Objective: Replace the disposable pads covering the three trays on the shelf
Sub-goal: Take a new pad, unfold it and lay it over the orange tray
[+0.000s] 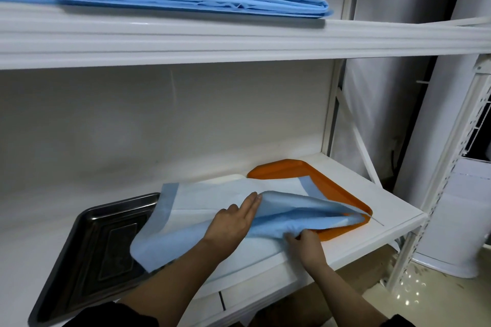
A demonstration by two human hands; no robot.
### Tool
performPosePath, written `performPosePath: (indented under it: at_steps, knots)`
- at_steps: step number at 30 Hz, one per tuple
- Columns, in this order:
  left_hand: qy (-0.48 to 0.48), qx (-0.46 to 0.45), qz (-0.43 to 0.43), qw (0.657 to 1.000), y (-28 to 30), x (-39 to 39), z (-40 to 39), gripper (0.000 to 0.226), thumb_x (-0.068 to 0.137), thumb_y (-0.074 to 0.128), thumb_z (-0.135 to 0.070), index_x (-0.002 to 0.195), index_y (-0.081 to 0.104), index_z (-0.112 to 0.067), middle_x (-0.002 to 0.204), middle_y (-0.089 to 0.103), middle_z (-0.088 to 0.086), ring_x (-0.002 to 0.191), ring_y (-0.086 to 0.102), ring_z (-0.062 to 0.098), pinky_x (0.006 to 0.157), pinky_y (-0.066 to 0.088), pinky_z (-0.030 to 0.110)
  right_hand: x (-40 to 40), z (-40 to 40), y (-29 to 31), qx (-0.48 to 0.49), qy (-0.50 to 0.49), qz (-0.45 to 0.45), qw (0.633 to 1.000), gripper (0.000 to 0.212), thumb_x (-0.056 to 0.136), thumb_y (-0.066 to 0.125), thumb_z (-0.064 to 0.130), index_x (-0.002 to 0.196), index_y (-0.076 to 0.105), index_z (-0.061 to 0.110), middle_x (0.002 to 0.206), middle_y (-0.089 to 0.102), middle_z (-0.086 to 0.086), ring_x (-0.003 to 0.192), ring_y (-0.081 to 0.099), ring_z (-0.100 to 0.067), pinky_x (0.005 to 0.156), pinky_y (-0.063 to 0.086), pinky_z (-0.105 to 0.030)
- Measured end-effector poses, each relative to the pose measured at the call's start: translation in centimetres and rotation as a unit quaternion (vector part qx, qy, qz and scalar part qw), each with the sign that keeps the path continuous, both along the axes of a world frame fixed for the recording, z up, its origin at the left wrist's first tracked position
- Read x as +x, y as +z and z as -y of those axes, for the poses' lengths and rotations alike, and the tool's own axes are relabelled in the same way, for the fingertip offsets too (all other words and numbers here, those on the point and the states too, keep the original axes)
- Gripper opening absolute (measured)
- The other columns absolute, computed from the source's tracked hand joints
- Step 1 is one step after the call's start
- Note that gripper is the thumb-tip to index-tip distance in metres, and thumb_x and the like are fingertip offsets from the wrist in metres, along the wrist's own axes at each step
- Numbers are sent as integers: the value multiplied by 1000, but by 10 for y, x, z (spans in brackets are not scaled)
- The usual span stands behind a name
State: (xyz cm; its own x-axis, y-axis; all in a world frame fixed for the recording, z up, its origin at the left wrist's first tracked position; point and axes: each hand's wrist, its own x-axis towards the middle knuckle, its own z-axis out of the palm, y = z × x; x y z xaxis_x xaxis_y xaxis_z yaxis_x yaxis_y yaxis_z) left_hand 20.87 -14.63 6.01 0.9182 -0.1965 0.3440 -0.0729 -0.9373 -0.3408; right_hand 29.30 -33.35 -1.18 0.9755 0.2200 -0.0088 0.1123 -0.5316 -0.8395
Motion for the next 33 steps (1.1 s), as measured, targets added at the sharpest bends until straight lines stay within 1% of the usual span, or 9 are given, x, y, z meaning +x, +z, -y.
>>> performPosePath:
  at_steps: [2,8,11,14,19,22,25,29,33]
  knots:
    - [-1,-4,-1,1000,0,0,-1,106,26,89,-1,128,59,-7,126,62,12,45,50,17,36,38,20,-2,-5,10,78,4,-5,997,32,92,59,27,66,52,9,61,50,-4,60,49,-15,58,38,-27]
    - [-2,1,6,1000,1,3,-2,104,27,90,-3,127,60,-8,127,62,11,45,49,17,35,37,20,-11,-27,40,303,-31,-104,947,19,101,42,26,101,55,13,96,64,-12,89,62,-25,80,53,-40]
    - [-11,11,15,1000,1,3,-1,101,26,91,-3,123,64,-8,124,64,10,43,49,17,36,35,18,-21,-33,54,441,-56,-249,860,23,101,40,35,99,55,17,95,68,-13,85,67,-29,73,56,-36]
    - [-25,10,14,1000,-3,4,-2,100,27,93,-3,123,64,-7,123,64,12,44,50,17,37,38,18,-33,-34,52,521,-34,-330,786,33,96,47,44,104,58,14,100,69,-14,93,66,-27,84,50,-36]
    - [-63,27,20,997,-10,5,-4,93,38,83,5,127,60,-7,131,59,10,48,53,18,38,40,19,-48,-47,14,249,26,-176,952,49,84,70,26,123,40,21,117,53,3,105,53,-14,95,41,-33]
    - [-73,32,28,996,-12,3,-4,88,41,75,9,127,60,-8,132,59,8,48,52,18,38,39,19,-42,-54,-4,27,10,-54,998,32,79,74,30,95,52,13,99,58,-6,97,56,-22,85,48,-36]
    - [-73,22,24,997,-16,1,-9,93,44,74,8,133,54,-8,137,55,8,51,54,18,39,40,19,-43,-55,5,68,21,-42,997,28,88,65,26,71,45,19,69,49,1,66,50,-11,59,39,-22]
    - [-72,4,22,997,-20,4,-12,99,48,82,1,136,37,-7,138,53,8,50,53,17,37,41,19,-48,-61,25,247,26,-100,963,17,96,55,20,110,48,12,86,62,-6,76,60,-14,64,50,-24]
    - [-77,-8,9,997,-16,1,-11,97,45,85,0,135,50,-8,141,51,8,54,56,17,39,44,19,-54,-68,33,420,-32,-317,850,20,92,61,22,108,57,12,72,54,-7,61,51,-13,52,43,-23]
